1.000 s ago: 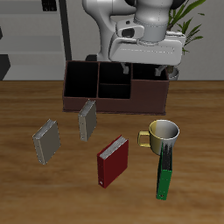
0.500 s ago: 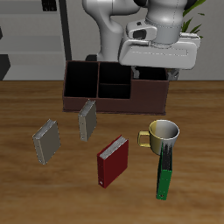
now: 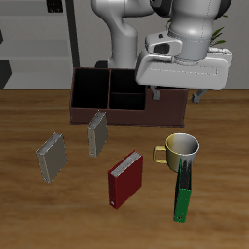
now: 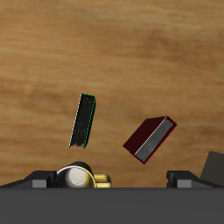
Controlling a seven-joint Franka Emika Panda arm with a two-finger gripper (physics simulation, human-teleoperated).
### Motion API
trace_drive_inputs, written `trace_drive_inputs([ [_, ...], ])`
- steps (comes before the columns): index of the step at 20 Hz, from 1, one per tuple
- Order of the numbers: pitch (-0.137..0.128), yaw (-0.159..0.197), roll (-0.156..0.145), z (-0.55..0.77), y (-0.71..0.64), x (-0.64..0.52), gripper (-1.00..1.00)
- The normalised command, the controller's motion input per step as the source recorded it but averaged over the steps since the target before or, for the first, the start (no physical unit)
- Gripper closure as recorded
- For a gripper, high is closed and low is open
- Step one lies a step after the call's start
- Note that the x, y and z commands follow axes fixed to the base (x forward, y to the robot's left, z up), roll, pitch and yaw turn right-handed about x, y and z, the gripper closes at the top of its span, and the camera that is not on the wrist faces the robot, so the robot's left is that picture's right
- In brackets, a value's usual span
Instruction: Place the green book into the back desk caddy's right compartment
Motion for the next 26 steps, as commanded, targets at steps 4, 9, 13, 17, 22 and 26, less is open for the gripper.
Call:
trace_drive_inputs([
  [4,-0.034,-0.006,-0.011,-0.06,0.09,0.36,-1.00],
  [9,-0.007,-0.003,0.000,-0.25,0.13,0.26,-1.00],
  [13,-0.005,-0.023,0.006,-0.30,0.16,0.12,-1.00],
  [17,0.013,-0.009,0.039,-0.32,0.25,0.09,-1.00],
  [22,-0.020,0.004,0.000,-0.24,0.09,0.06,-1.00],
  [26,0.005,-0.020,-0.002,-0.37,-0.04,0.07,-1.00],
])
